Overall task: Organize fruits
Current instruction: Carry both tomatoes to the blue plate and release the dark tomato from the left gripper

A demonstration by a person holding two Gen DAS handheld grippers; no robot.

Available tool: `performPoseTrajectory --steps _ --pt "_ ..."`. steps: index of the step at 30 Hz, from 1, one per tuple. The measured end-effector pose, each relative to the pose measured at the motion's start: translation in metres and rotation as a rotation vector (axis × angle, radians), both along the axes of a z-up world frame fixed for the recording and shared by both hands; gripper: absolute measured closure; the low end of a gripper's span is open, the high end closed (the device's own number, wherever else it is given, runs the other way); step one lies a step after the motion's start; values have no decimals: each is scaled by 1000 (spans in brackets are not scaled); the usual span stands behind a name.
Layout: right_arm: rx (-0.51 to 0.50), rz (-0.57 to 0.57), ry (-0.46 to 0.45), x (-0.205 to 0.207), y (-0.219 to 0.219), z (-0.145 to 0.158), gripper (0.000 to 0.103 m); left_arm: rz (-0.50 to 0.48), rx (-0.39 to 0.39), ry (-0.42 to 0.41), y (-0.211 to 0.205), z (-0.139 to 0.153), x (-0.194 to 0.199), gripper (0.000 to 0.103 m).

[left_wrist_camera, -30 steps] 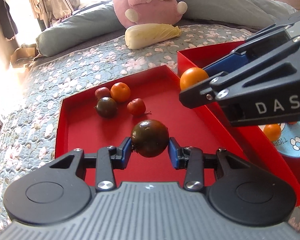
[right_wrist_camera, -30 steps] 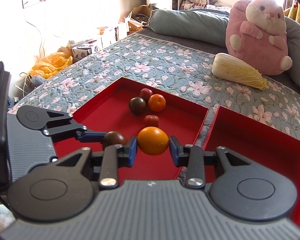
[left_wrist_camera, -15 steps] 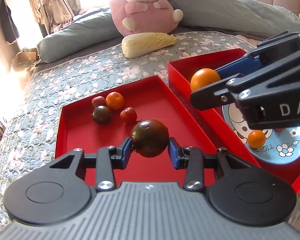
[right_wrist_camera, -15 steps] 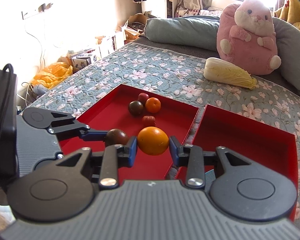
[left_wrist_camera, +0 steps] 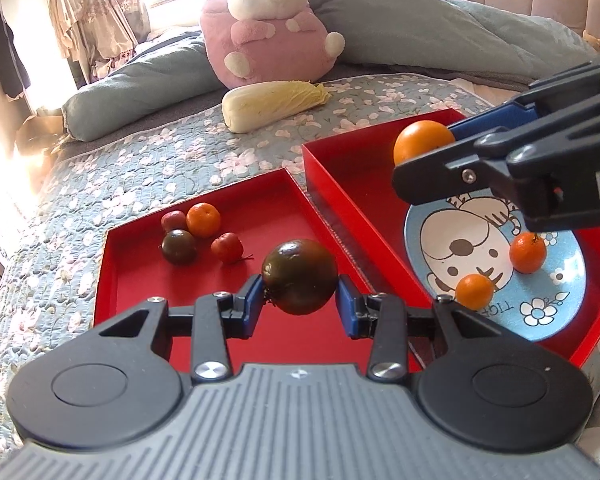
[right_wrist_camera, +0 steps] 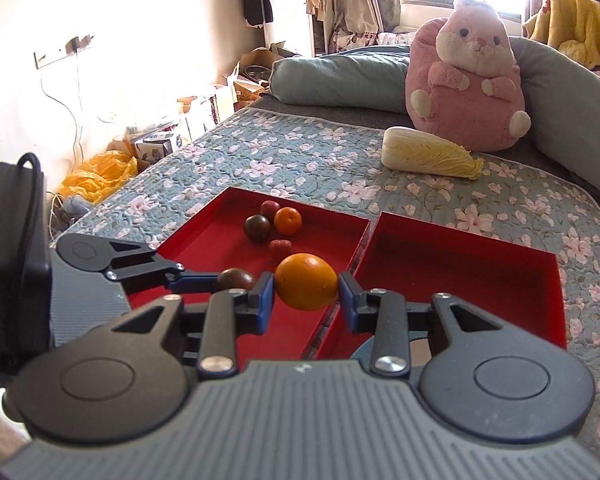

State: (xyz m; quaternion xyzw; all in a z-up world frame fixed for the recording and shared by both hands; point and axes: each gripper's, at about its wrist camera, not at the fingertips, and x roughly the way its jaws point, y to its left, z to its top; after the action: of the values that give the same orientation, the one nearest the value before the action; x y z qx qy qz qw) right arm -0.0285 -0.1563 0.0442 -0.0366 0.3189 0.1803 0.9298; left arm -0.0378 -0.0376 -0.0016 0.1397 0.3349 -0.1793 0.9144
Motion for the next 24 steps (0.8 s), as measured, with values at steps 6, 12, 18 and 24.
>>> performPoseTrajectory --steps 6,12,18,24 --pt "6 -44 -3 -3 -18 0 65 -30 -15 -3 -17 3 0 58" --pt "7 -89 -4 -5 -41 -2 65 -67 -31 0 -36 4 1 58" --pt "6 -141 -2 -8 -64 -5 65 -105 -44 5 -61 2 3 58" --pt "5 -169 7 -10 -80 -10 65 -147 -35 16 -86 -5 6 58"
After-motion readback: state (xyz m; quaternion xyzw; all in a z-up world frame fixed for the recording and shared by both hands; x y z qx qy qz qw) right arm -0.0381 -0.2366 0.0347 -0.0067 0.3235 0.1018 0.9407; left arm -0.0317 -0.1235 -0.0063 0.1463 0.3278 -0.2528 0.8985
